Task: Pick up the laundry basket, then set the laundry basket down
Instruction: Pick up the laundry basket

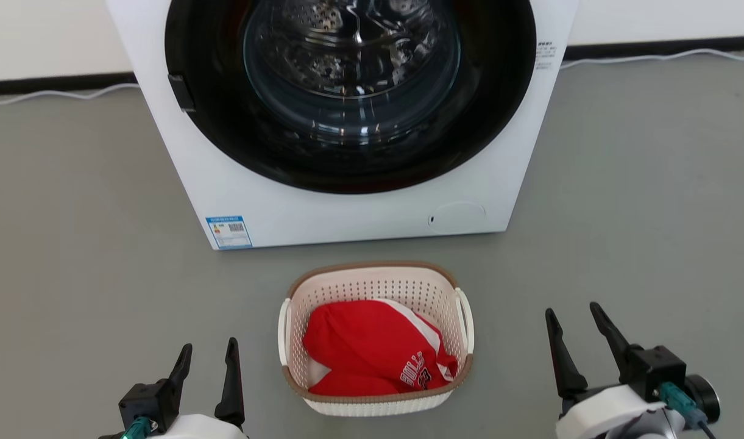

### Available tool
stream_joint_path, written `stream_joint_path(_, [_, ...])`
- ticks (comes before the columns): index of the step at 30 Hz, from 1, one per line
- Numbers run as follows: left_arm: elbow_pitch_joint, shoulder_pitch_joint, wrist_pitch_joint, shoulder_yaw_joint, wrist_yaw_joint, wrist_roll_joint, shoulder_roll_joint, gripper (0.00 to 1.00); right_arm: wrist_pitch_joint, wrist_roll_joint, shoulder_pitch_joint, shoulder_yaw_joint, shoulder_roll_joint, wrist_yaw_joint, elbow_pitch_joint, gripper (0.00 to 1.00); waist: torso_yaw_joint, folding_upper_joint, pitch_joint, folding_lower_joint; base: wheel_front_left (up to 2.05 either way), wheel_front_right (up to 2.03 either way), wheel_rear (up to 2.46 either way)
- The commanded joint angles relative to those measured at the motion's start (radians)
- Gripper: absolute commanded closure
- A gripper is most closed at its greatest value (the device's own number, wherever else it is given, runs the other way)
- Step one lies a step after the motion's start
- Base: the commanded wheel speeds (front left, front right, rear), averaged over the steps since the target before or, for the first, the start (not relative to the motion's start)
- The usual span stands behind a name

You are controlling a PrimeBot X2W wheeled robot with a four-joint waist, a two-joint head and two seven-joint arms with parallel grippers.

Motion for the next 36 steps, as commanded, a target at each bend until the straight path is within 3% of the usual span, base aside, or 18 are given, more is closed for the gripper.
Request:
stream_joint_path(1, [-0.017, -0.034, -0.014, 0.028, 0.006, 0.007, 0.011, 0.00, -0.014, -0.005, -0.050, 0.025, -0.005, 0.007, -0.022, 0.00, -0.001, 0.0000, 0.014, 0.0000, 0.00, 0.00, 0.00])
stream_joint_path(11, [0.047, -0.160, -0.014, 0.022, -0.001, 0.001, 0.011, 0.00, -0.014, 0.033, -0.182, 0.028, -0.005, 0.007, 0.054, 0.00, -0.006, 0.0000, 0.167, 0.0000, 0.00, 0.00, 0.00])
stream_joint_path(22, [0.283, -0.405, -0.014, -0.009, -0.024, -0.022, 0.011, 0.00, -0.014, 0.087, -0.393, 0.029, -0.005, 0.007, 0.252, 0.00, -0.011, 0.0000, 0.369, 0.0000, 0.00, 0.00, 0.00])
stream_joint_path(36, [0.528, -0.694, -0.014, -0.037, -0.013, -0.001, 0.011, 0.00, -0.014, 0.183, -0.637, 0.109, -0.005, 0.007, 0.489, 0.00, -0.012, 0.0000, 0.623, 0.0000, 0.00, 0.00, 0.00])
